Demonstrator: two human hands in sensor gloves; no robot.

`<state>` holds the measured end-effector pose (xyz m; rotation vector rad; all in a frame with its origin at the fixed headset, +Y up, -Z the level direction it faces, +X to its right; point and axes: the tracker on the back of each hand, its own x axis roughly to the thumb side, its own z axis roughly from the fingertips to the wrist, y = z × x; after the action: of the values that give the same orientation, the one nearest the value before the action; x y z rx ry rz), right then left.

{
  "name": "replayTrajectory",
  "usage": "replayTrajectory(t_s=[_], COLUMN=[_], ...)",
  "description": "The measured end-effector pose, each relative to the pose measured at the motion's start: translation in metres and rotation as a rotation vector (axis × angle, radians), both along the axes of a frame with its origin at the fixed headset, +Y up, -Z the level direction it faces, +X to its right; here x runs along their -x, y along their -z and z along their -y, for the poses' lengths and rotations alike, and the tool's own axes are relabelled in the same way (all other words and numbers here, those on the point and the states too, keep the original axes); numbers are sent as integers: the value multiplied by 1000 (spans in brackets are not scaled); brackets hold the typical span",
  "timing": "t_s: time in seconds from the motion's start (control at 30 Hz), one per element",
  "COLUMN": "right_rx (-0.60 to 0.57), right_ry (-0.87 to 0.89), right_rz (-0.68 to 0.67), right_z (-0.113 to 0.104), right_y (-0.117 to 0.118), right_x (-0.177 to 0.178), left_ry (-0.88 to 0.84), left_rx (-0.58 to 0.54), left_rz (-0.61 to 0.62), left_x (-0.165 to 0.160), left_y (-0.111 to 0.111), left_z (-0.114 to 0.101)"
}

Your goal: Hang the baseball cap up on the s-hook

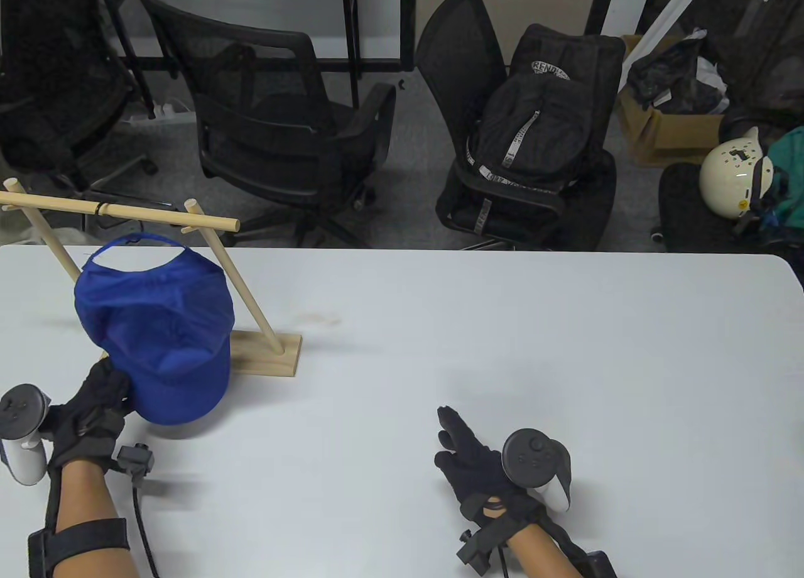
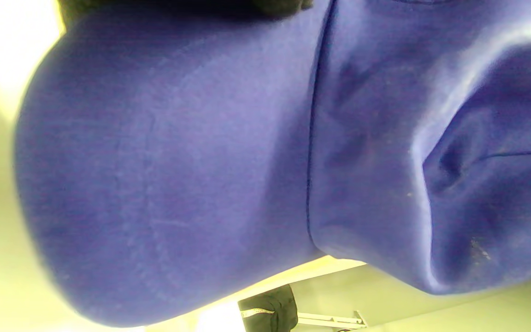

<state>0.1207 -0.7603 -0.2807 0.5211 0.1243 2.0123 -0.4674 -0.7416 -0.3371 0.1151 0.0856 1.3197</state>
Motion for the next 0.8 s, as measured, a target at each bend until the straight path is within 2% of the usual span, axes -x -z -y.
replayTrajectory(t_s=[0.47, 0.6, 0.8], right_rx=[6, 5, 12], right_ry=[-8, -11, -15], right_rz=[-27, -29, -32], right_z=[0, 0, 0], right_y=[-1, -1, -1], right_x=[4, 5, 7], left_ry=[-103, -92, -37], left_rx=[107, 148, 171], left_rz=[-59, -41, -101], left_x=[-6, -10, -10], left_y=[2, 7, 6], left_z=[33, 36, 34])
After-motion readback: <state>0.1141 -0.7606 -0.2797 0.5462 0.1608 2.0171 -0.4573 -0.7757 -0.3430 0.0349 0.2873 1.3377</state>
